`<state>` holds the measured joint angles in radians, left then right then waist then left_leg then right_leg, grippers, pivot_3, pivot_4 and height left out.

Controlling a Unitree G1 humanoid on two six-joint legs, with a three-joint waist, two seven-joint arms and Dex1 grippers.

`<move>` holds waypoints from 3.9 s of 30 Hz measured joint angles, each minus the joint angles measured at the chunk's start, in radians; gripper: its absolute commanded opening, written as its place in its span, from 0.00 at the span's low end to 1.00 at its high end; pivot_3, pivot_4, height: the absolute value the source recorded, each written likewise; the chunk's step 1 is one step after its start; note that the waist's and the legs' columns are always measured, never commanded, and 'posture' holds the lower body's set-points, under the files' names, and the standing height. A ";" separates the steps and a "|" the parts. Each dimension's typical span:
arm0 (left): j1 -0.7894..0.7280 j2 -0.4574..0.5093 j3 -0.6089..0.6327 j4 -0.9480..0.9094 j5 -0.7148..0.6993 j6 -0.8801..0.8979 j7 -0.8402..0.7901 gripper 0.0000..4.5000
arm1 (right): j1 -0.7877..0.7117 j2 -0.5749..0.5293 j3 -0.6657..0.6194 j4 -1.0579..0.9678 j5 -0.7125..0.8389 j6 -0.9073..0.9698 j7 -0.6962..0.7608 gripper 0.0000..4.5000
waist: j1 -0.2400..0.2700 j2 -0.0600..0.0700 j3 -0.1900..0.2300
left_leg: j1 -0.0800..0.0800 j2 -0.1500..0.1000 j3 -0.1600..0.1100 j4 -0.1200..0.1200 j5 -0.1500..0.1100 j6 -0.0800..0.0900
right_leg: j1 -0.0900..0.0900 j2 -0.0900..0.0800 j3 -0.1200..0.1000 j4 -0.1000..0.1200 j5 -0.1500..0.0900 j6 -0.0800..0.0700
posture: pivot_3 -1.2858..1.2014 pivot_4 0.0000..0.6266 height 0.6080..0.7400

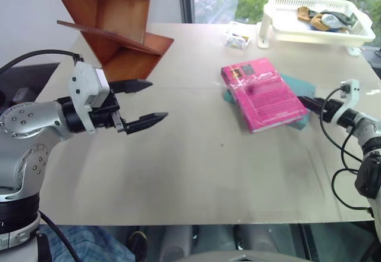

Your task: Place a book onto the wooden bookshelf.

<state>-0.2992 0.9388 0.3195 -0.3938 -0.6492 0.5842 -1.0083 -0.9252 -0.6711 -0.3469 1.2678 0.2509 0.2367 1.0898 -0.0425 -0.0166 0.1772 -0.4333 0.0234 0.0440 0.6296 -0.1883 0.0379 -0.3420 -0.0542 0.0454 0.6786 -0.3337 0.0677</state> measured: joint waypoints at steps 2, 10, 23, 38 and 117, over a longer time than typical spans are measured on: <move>-0.002 0.000 -0.012 0.013 0.004 -0.004 -0.003 0.99 | 0.015 0.013 0.016 -0.025 0.000 0.004 0.042 1.00 | -0.002 0.000 0.000 | 0.000 0.000 0.000 0.000 0.000 0.000 | 0.000 0.000 0.000 0.000 0.000 0.000 | 0.52 0.24 1.00; -0.015 0.005 -0.018 0.024 0.021 -0.019 -0.012 0.99 | 0.112 0.057 0.077 -0.184 0.014 0.085 0.202 1.00 | 0.000 0.000 0.000 | 0.000 0.000 0.000 0.000 0.000 0.000 | 0.000 0.000 0.000 0.001 0.000 0.000 | 0.52 0.24 1.00; -0.028 0.003 -0.031 0.040 0.041 -0.040 -0.009 0.99 | -0.037 0.016 0.045 -0.110 0.021 -0.064 -0.039 1.00 | -0.001 0.000 0.001 | 0.000 0.000 0.000 0.000 0.000 0.000 | -0.001 0.000 0.000 0.001 0.000 0.000 | 0.52 0.24 1.00; -0.031 -0.008 -0.054 0.043 0.061 -0.055 0.024 0.99 | -0.083 0.129 0.067 0.030 -0.069 -0.282 -0.295 1.00 | 0.000 0.000 0.001 | -0.001 0.000 0.000 0.000 0.000 0.000 | -0.002 0.000 0.000 0.001 0.000 0.000 | 0.52 0.24 1.00; 0.090 -0.001 -0.003 0.204 0.136 -0.132 0.020 0.99 | -0.049 0.561 0.294 -0.388 0.028 -0.001 -0.002 1.00 | -0.004 0.000 0.001 | -0.001 0.000 -0.002 -0.004 -0.001 0.001 | -0.004 -0.002 -0.002 0.002 0.000 0.000 | 0.52 0.24 1.00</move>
<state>-0.2088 0.9378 0.3167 -0.1896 -0.5135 0.4525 -0.9887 -0.9738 -0.1106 -0.0525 0.8795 0.2787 0.2355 1.0878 -0.0463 -0.0161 0.1785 -0.4343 0.0231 0.0418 0.6253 -0.1893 0.0388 -0.3463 -0.0564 0.0434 0.6807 -0.3335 0.0677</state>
